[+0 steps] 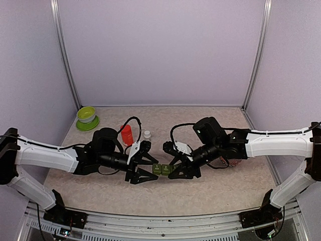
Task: Sort the pills into containers
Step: Open the lid of the pill container.
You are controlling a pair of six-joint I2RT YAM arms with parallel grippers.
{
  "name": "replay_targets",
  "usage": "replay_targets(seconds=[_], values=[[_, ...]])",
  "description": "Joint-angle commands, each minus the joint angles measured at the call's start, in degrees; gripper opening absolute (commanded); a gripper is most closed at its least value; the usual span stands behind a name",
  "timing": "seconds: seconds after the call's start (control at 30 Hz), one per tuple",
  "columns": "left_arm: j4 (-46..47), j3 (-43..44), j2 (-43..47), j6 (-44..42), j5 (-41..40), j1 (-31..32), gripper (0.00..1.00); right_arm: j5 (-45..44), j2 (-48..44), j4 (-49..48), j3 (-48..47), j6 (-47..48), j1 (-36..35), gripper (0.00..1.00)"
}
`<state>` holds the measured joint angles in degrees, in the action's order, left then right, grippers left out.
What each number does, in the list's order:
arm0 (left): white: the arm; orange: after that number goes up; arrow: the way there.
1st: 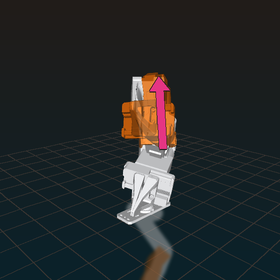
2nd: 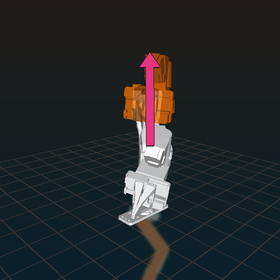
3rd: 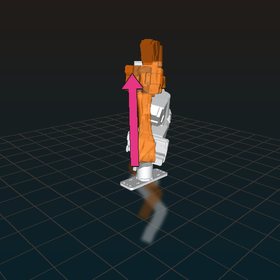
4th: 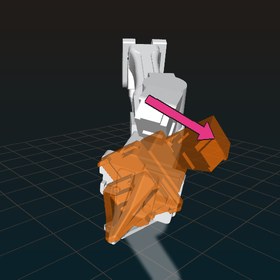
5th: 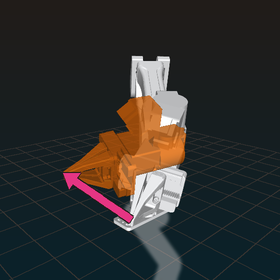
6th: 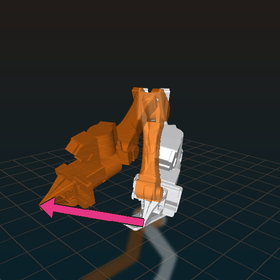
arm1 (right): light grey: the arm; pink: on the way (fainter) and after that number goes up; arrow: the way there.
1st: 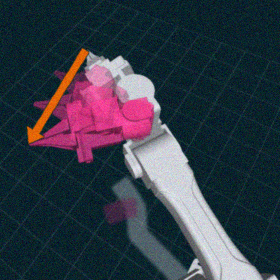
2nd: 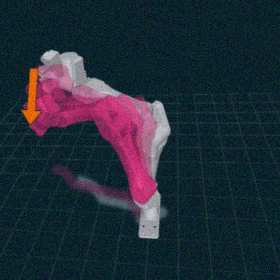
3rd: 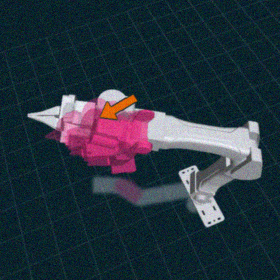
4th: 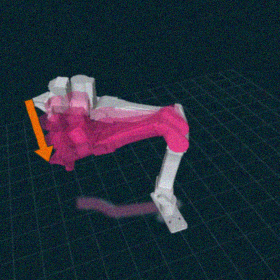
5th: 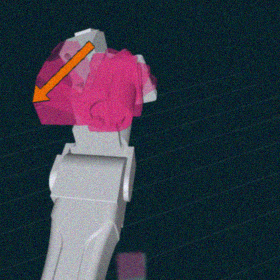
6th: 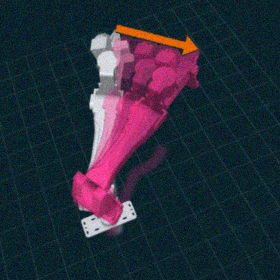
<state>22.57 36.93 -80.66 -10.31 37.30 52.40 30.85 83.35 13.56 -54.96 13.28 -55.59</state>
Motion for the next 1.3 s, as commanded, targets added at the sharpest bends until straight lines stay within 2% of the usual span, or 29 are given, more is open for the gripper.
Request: replay_targets(seconds=[0.0,0.2,0.43,0.83,0.97,1.13,1.27], values=[[-0.76,1.65,-0.89,-1.12,1.26,0.51,0.63,0.50,-0.08,0.46,-1.91,0.34,0.22,0.31],[0.66,0.71,-0.51,-0.43,1.38,0.51,0.58,0.70,0.64,0.20,-1.82,0.28,0.21,0.31],[3.52,-1.65,2.38,0.43,-0.73,0.29,0.65,0.46,0.94,0.33,-1.69,0.35,0.18,0.31],[2.21,-0.90,0.71,0.77,1.58,0.02,0.60,0.51,0.53,0.36,-1.44,0.43,0.22,0.31],[2.23,-0.96,0.59,0.64,1.86,0.07,0.57,0.31,-0.10,0.34,-1.38,0.52,0.22,0.31],[3.38,-1.15,0.29,0.86,2.50,0.07,0.43,0.31,-0.04,0.11,-0.96,0.69,0.22,0.31],[3.80,-1.24,0.24,0.91,3.03,-0.02,0.38,0.35,0.32,0.32,-1.22,0.71,0.22,0.31]])
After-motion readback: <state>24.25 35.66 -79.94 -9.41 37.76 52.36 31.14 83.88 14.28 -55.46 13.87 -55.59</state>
